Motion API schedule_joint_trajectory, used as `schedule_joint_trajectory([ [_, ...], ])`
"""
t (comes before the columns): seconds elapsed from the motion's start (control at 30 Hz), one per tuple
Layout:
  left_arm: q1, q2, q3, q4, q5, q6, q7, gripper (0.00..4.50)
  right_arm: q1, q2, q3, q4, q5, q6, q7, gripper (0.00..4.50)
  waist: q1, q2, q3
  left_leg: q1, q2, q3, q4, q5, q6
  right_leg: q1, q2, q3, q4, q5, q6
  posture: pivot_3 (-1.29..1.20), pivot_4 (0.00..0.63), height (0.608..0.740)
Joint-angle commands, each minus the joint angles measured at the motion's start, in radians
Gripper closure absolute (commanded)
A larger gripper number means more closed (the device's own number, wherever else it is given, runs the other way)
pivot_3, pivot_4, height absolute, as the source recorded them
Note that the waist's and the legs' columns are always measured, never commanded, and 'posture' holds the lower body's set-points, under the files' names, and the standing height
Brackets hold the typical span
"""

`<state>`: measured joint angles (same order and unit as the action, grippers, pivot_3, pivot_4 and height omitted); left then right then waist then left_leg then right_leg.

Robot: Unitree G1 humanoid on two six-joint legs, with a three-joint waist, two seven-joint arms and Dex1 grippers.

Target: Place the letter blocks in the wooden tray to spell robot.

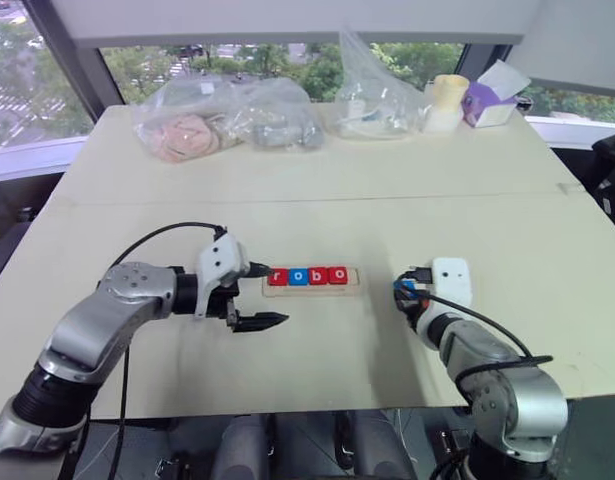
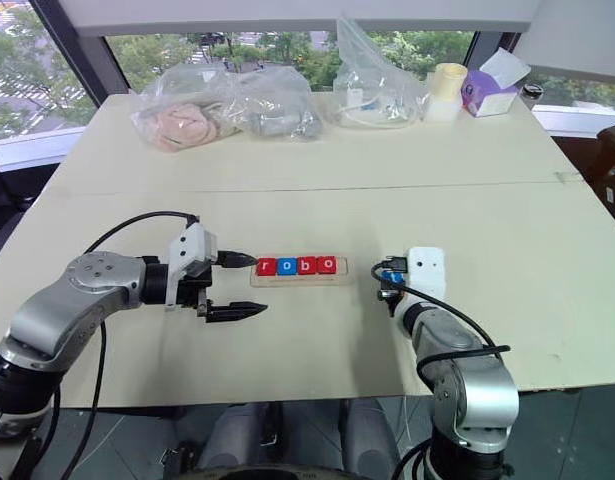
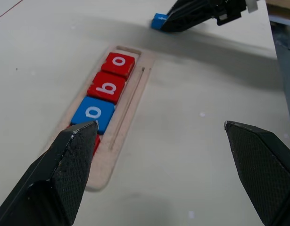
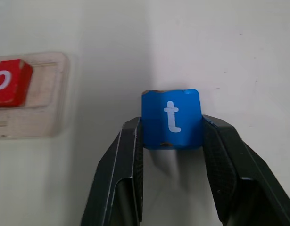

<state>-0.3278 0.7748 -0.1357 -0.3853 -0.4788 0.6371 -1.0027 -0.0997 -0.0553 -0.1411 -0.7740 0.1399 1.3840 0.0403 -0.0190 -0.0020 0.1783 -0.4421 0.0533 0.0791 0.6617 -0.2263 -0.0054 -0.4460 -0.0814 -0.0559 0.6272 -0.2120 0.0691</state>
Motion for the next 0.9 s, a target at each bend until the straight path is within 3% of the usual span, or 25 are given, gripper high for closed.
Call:
schedule_joint_trajectory([
  [0.03,-0.012,-0.001,0.001,0.006,0.013,-0.029,-0.013,0.0,-0.005,0.016,-0.001,-0.026,0.005,0.02,-0.006,2.29,0.002,0.0,0.0,0.0,-0.001,0.0,0.0,0.0,0.0,0.0,0.0,0.0,0.0,0.0,0.0,0.0,0.15,0.739],
  [0.13,-0.015,-0.001,0.004,0.019,0.019,-0.036,-0.017,0.0,-0.023,0.005,-0.018,-0.023,0.001,0.017,-0.006,0.9,0.003,0.0,0.0,-0.001,-0.002,0.0,0.0,0.002,0.003,0.0,0.0,0.0,0.0,-0.002,0.001,0.0,0.15,0.739],
  [0.2,-0.01,0.003,0.006,0.024,0.025,-0.04,-0.018,0.0,-0.066,0.024,-0.095,-0.034,-0.005,-0.057,-0.023,0.06,0.004,0.0,0.0,-0.001,-0.003,0.0,0.0,0.002,0.003,0.0,0.0,0.0,-0.001,-0.002,0.001,0.0,0.15,0.739],
  [0.23,-0.005,0.005,0.004,0.025,0.03,-0.044,-0.019,0.0,-0.088,0.023,-0.134,-0.039,0.015,-0.089,-0.002,0.06,0.005,0.0,0.0,-0.002,-0.003,0.001,0.0,0.002,0.003,0.0,-0.001,0.0,-0.002,-0.002,0.001,0.0,0.15,0.739],
  [0.33,0.005,0.0,0.009,0.018,0.018,-0.034,-0.026,0.0,-0.134,-0.114,-0.178,0.0,0.122,-0.241,0.2,0.06,0.006,0.0,0.0,-0.001,-0.003,0.0,0.0,0.001,0.003,0.001,-0.001,0.0,-0.003,-0.002,0.001,0.0,0.15,0.739],
  [0.43,-0.005,-0.003,0.023,-0.004,-0.021,-0.012,-0.043,0.0,-0.129,-0.328,-0.201,0.118,0.305,-0.393,0.589,0.06,0.005,0.0,0.001,-0.001,-0.003,-0.001,-0.001,0.001,0.003,0.003,0.0,-0.001,-0.006,-0.004,0.004,0.0,0.15,0.739],
  [0.5,-0.017,0.015,0.027,-0.011,-0.036,-0.005,-0.069,0.0,-0.071,-0.52,-0.137,0.245,0.277,-0.615,0.845,0.06,0.008,-0.001,0.001,0.0,-0.003,-0.001,-0.004,0.002,0.004,0.003,0.0,-0.001,-0.008,-0.004,0.004,0.0,0.15,0.739],
  [0.6,-0.029,0.047,0.024,-0.005,-0.03,-0.017,-0.106,0.0,-0.055,-0.713,-0.02,0.504,0.153,-0.941,1.053,0.06,0.007,-0.002,0.001,0.0,-0.005,0.0,-0.007,0.002,0.004,0.004,0.001,-0.001,-0.011,-0.004,0.004,0.0,0.15,0.739],
  [0.73,-0.038,0.062,0.031,0.006,-0.031,-0.017,-0.123,0.0,-0.152,-0.785,0.086,0.803,0.055,-1.299,1.182,0.06,0.001,-0.002,0.001,0.001,-0.006,0.003,-0.007,0.002,0.004,0.004,0.001,-0.001,-0.012,-0.004,0.005,0.0,0.15,0.739],
  [0.9,0.003,0.072,0.049,-0.04,-0.035,-0.001,-0.099,0.0,-0.288,-0.782,0.182,1.115,0.011,-1.53,1.331,0.06,0.005,-0.002,0.001,0.002,-0.005,0.002,-0.006,0.002,0.004,0.005,0.003,-0.001,-0.008,-0.004,0.006,0.0,0.15,0.739],
])
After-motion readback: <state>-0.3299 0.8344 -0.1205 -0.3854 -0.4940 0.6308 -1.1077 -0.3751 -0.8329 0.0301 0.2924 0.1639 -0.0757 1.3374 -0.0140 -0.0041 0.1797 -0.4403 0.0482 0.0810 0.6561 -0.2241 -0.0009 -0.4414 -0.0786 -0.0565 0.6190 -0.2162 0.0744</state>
